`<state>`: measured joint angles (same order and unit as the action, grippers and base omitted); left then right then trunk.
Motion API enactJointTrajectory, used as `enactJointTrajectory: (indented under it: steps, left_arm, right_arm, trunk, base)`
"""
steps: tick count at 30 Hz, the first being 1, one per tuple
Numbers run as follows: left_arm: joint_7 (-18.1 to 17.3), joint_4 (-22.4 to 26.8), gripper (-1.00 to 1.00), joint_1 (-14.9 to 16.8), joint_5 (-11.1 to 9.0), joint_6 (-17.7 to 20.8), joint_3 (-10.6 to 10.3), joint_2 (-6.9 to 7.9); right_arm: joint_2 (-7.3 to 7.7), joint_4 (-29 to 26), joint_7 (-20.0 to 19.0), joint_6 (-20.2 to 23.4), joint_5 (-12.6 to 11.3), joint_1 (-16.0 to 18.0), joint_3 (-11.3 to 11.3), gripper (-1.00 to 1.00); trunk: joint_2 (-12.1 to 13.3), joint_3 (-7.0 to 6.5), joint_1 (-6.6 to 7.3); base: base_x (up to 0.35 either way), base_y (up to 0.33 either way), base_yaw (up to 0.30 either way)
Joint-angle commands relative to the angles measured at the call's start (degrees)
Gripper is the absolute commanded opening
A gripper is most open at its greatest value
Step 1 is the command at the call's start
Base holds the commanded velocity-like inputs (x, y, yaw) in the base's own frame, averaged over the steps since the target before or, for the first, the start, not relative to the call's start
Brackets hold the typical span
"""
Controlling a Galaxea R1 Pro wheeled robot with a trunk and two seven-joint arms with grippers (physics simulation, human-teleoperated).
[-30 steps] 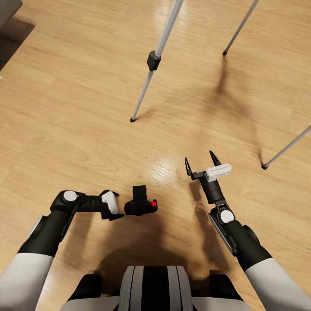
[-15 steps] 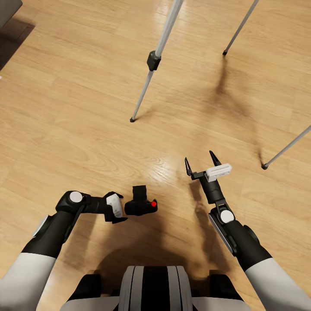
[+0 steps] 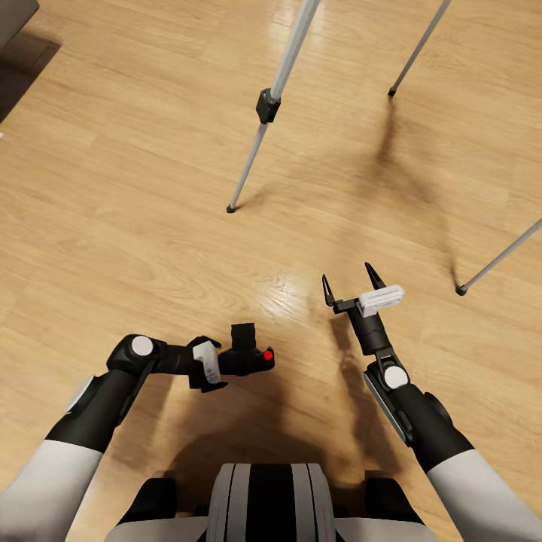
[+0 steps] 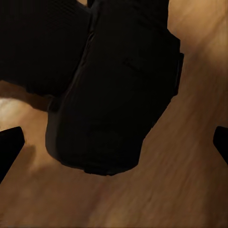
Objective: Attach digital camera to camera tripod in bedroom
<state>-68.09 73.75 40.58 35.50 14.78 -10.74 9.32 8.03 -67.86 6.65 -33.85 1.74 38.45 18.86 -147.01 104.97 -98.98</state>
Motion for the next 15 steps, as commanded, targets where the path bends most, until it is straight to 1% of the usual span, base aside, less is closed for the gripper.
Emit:
enactJointTrajectory:
  steps: [1, 2, 3, 4, 7, 15]
  left_arm:
    - [0.5, -0.1, 1.00, 0.0, 0.1, 0.6, -0.2, 0.03]
    - [1.3, -0.4, 1.00, 0.0, 0.1, 0.6, -0.3, 0.02]
    - [5.9, -2.0, 1.00, 0.0, 0.1, 0.6, -0.9, -0.05]
    - [6.7, -2.2, 1.00, 0.0, 0.2, 0.6, -1.0, -0.06]
    - [8.2, -2.7, 1.00, 0.0, 0.2, 0.6, -1.5, -0.08]
    - [9.7, -3.2, 1.00, 0.0, 0.2, 0.6, -3.1, -0.14]
  right_arm:
    - [0.06, 0.0, 0.6, -0.1, 0.2, 0.0, 0.2, 1.00]
    - [0.06, 0.0, 0.6, -0.1, 0.2, 0.0, 0.2, 1.00]
    - [0.06, 0.0, 0.6, -0.1, 0.2, 0.0, 0.2, 1.00]
    - [0.06, 0.0, 0.6, -0.1, 0.2, 0.0, 0.2, 1.00]
    - [0.06, 0.0, 0.6, -0.1, 0.2, 0.0, 0.2, 1.00]
    - [0.06, 0.0, 0.6, -0.1, 0.2, 0.0, 0.2, 1.00]
  trunk:
    - [0.0, 0.03, 0.01]
    - [0.0, 0.03, 0.01]
    - [0.0, 0.03, 0.01]
    - [0.0, 0.03, 0.01]
    - [0.0, 0.03, 0.01]
    - [0.0, 0.03, 0.01]
  base:
    - [0.000, 0.000, 0.000]
    - [0.000, 0.000, 0.000]
    - [0.000, 0.000, 0.000]
    - [0.000, 0.000, 0.000]
    - [0.000, 0.000, 0.000]
    - [0.000, 0.000, 0.000]
